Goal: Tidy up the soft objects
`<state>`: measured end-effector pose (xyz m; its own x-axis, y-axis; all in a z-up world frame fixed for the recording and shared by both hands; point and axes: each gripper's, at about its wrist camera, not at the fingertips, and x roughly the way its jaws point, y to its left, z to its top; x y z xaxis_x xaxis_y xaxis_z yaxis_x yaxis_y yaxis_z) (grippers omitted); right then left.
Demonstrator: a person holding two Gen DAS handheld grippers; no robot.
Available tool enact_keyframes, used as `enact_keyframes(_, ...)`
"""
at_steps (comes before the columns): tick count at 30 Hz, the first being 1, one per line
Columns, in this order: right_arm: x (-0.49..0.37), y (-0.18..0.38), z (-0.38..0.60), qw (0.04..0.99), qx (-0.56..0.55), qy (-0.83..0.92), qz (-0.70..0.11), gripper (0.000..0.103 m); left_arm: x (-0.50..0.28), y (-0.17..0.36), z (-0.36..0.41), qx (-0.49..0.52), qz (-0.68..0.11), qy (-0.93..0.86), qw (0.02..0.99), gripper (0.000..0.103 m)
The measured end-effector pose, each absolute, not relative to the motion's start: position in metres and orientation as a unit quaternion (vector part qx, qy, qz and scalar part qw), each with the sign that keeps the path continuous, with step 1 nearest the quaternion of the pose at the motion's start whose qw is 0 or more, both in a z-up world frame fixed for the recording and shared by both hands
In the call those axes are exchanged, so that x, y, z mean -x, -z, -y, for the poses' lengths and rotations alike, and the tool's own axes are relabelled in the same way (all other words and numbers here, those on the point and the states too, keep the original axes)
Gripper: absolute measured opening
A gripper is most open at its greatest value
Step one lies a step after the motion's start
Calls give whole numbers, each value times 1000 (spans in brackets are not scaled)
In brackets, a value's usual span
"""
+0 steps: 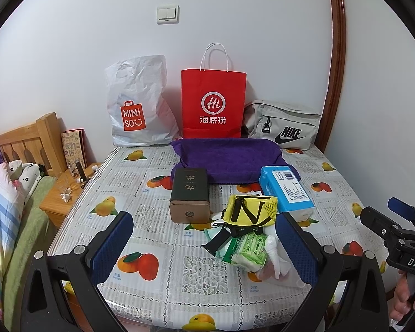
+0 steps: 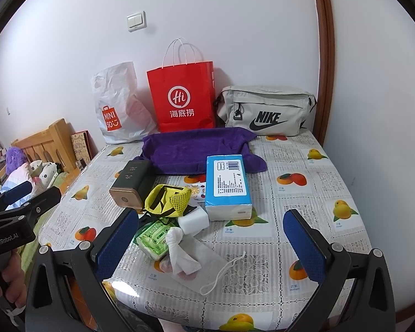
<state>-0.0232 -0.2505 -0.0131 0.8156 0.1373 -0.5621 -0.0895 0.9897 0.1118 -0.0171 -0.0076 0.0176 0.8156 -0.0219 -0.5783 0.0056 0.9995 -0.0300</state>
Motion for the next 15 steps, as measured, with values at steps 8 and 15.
enact_keyframes(8,24,13,251,953,-40,-59,-294,103,18,-18,7,14,-303,7,953,103)
enact_keyframes(15,23,12,252,953,-39,-59,-293,103,18,-18,7,14,-303,7,953,103)
